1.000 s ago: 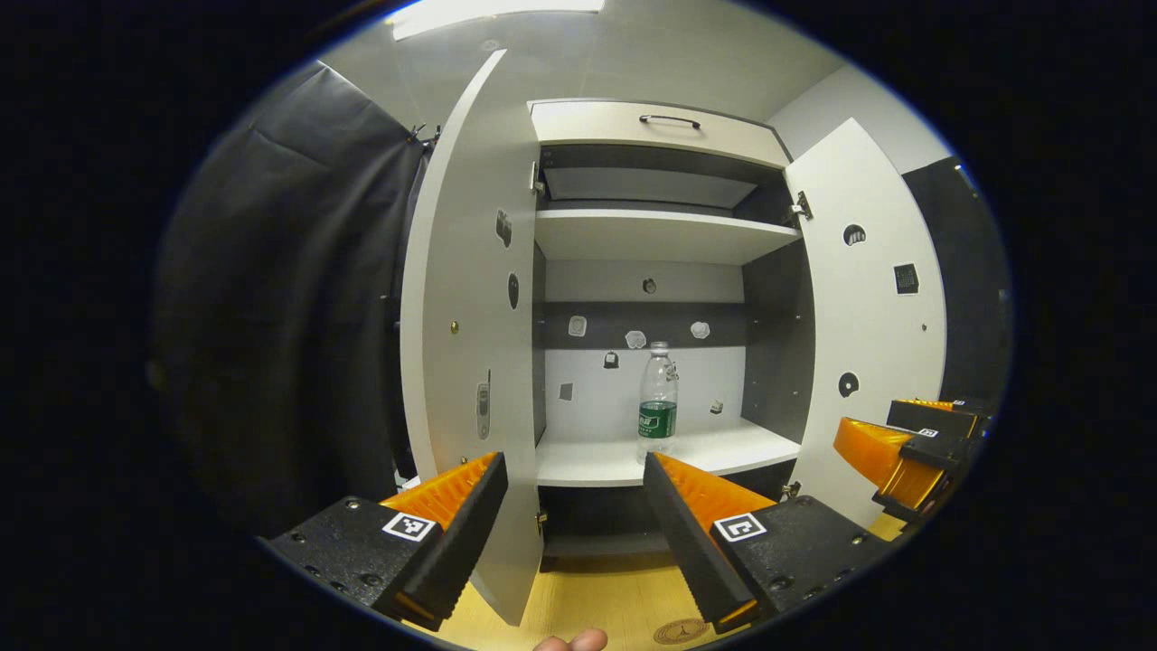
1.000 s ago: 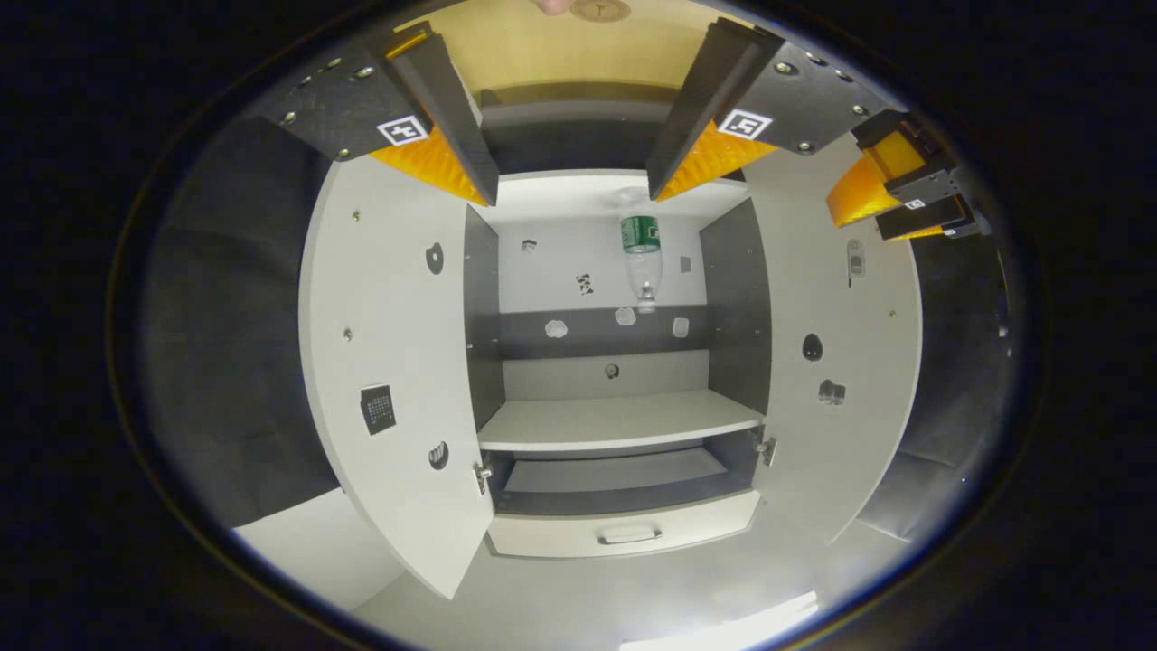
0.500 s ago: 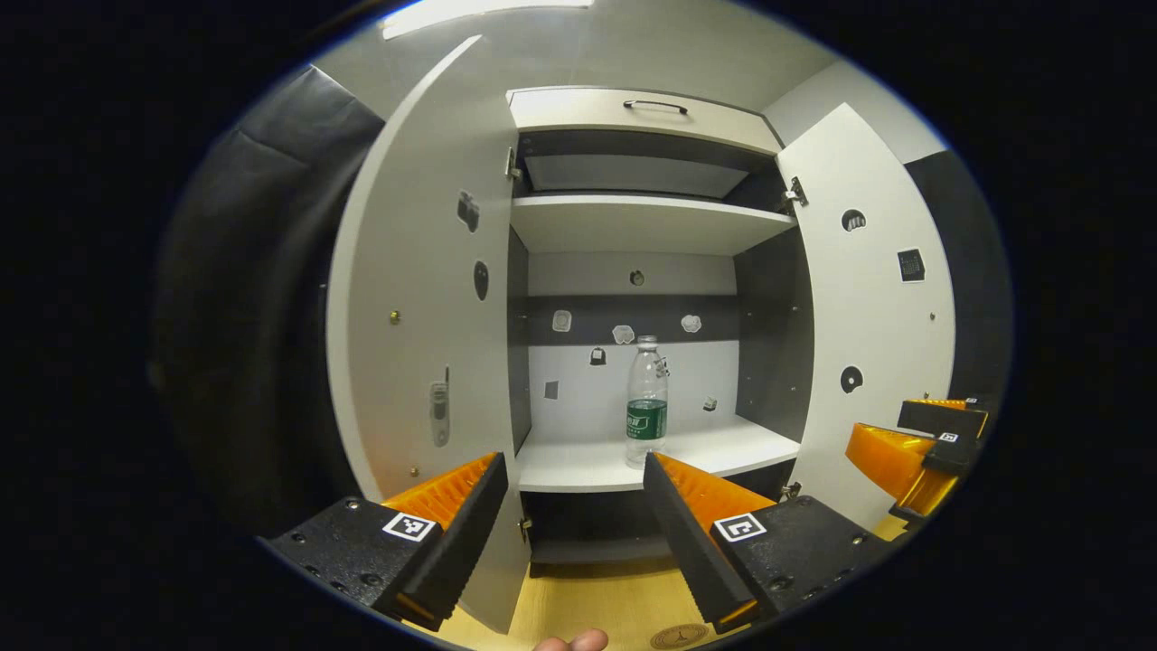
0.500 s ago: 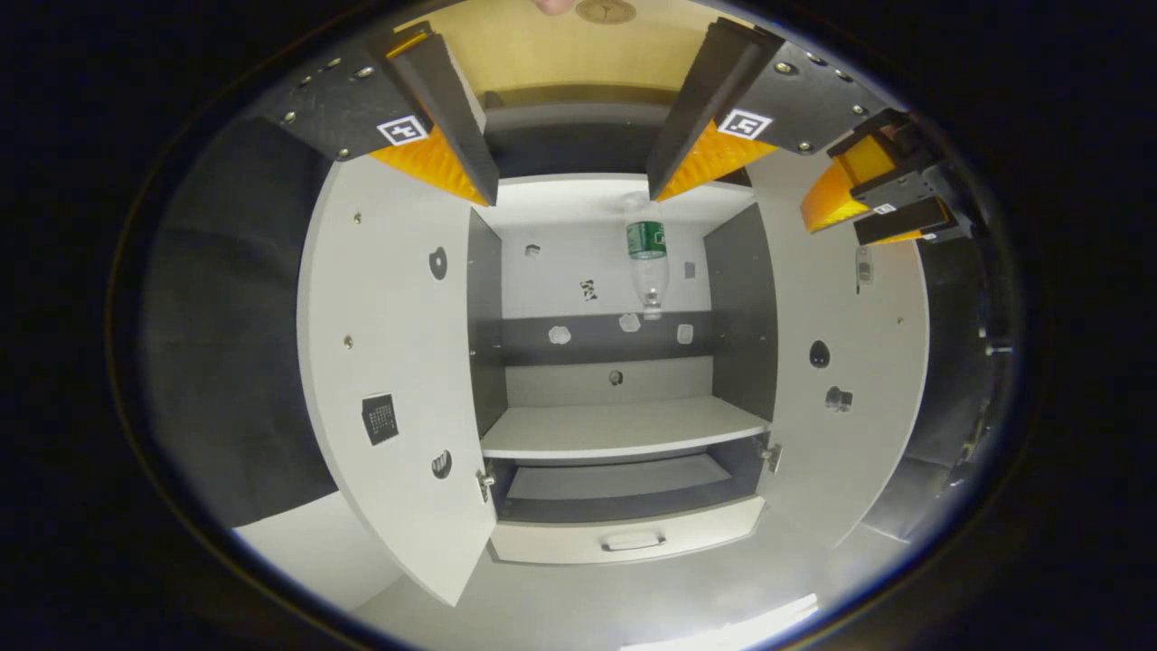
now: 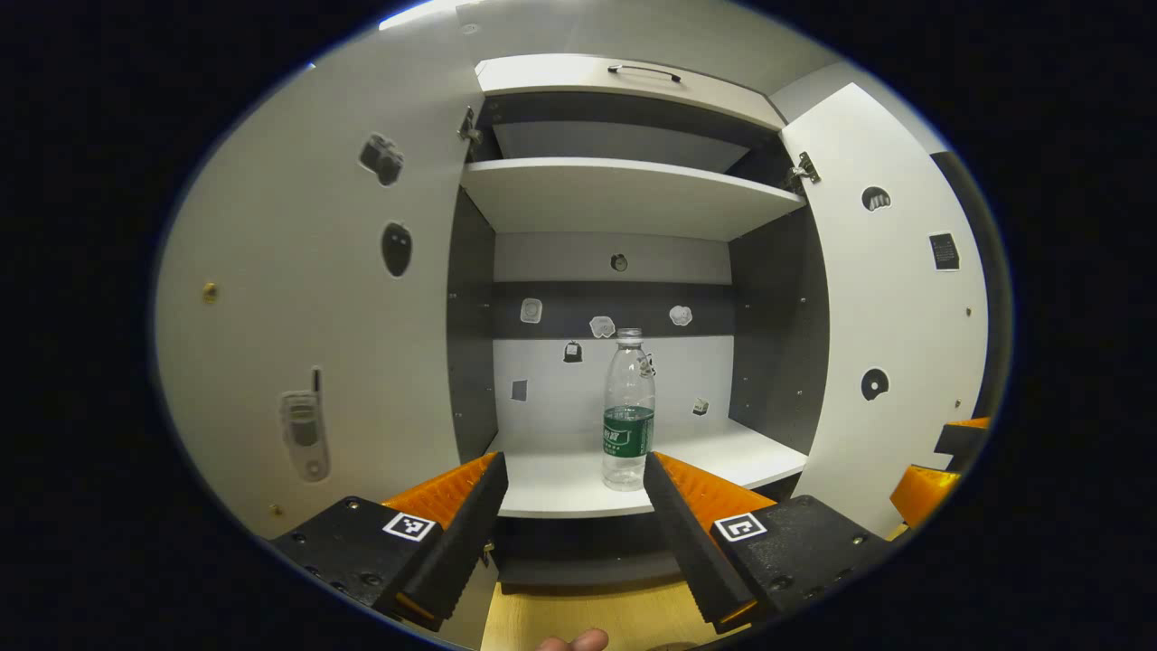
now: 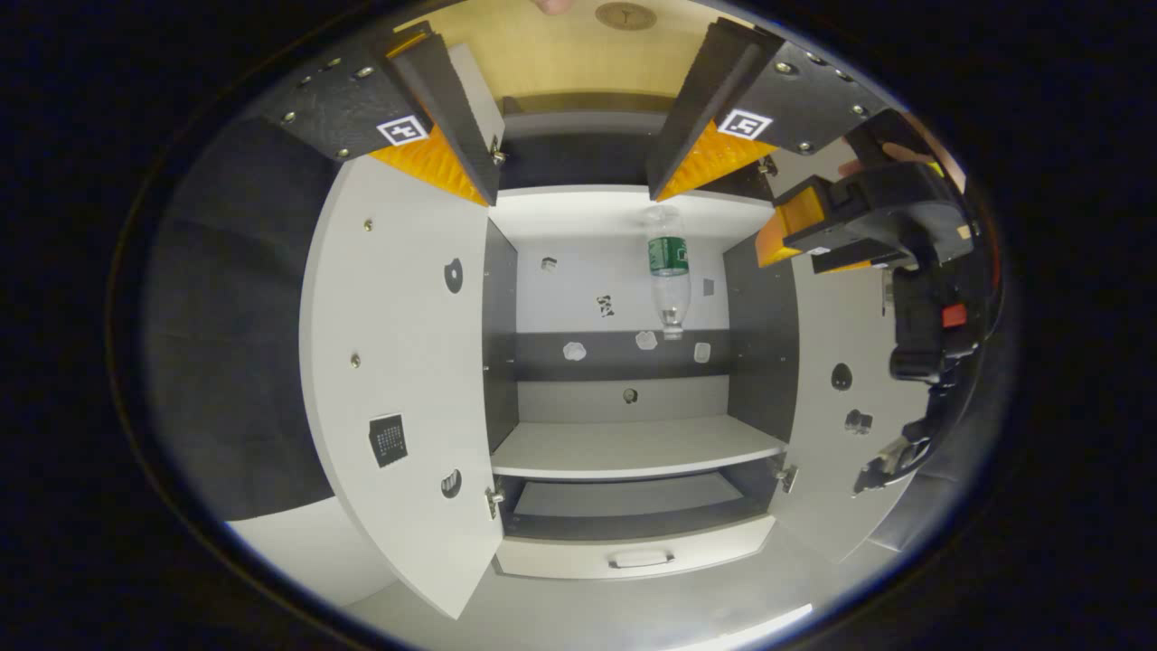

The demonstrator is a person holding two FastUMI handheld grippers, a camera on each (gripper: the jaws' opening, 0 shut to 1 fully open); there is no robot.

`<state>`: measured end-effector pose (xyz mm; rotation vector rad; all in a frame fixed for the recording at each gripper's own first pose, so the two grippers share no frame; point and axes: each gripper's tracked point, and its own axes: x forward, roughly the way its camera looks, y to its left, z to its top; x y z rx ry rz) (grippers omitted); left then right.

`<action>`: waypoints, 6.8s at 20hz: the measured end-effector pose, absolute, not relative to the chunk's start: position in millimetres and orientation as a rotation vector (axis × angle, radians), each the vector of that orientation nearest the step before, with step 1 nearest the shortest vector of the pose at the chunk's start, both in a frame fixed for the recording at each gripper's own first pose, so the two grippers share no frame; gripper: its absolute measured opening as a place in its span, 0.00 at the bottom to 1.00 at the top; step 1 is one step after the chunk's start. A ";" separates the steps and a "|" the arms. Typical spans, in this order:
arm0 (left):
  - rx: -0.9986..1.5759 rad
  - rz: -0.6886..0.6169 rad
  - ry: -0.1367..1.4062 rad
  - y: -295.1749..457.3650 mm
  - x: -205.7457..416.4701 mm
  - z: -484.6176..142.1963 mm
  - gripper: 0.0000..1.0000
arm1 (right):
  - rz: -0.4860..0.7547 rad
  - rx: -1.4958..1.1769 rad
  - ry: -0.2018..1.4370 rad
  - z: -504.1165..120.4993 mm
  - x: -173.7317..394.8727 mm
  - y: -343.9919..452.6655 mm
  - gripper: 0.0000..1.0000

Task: Grasp the bottle in the cabinet with the left hand and place it on the coaster, then close the right door with the right hand and the left door with the left hand.

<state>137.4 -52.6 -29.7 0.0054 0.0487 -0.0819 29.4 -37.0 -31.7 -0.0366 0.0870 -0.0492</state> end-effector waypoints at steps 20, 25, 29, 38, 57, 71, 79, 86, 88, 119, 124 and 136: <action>-0.054 -0.187 0.096 -117.9 312.7 -54.8 0.96 | -0.167 -0.081 0.185 -57.9 54.5 -65.0 1.00; -0.041 -0.176 0.113 -118.0 331.3 -63.5 0.96 | -0.192 -0.074 0.206 -63.4 53.1 -77.4 1.00; -0.060 -0.182 0.105 -120.3 323.8 -58.2 0.82 | -0.188 -0.063 0.211 -65.1 50.1 -79.3 1.00; -0.046 -0.181 0.021 -121.6 238.5 -30.5 0.81 | -0.135 -0.038 0.220 -71.7 33.6 -80.9 1.00; -0.017 -0.193 0.253 -159.7 47.6 -249.8 0.82 | -0.123 -0.014 0.396 -139.1 -46.9 -125.3 1.00; -0.011 -0.244 0.380 -181.9 1.1 -376.9 0.82 | -0.106 -0.049 0.573 -204.1 -66.4 -137.4 1.00; -0.018 -0.236 0.366 -182.2 -1.1 -374.7 0.82 | -0.089 -0.012 0.593 -211.3 -63.9 -135.2 1.00; -0.057 -0.218 0.396 -173.4 -7.5 -378.2 0.84 | -0.075 0.031 0.610 -217.5 -64.2 -131.5 1.00; -0.041 -0.220 0.384 -173.5 -10.2 -375.9 0.84 | -0.080 0.039 0.614 -218.7 -66.5 -134.5 1.00; -0.022 -0.161 0.055 -154.1 -8.9 -123.2 0.85 | -0.073 0.076 0.136 3.0 -2.5 -250.3 1.00; 0.015 -0.089 0.070 -125.1 -23.9 -118.4 0.86 | -0.017 0.080 0.147 -2.5 24.1 -252.2 1.00; 0.058 -0.001 0.111 -80.8 -41.8 -117.1 0.84 | 0.087 0.048 0.121 -6.3 33.2 -214.1 0.98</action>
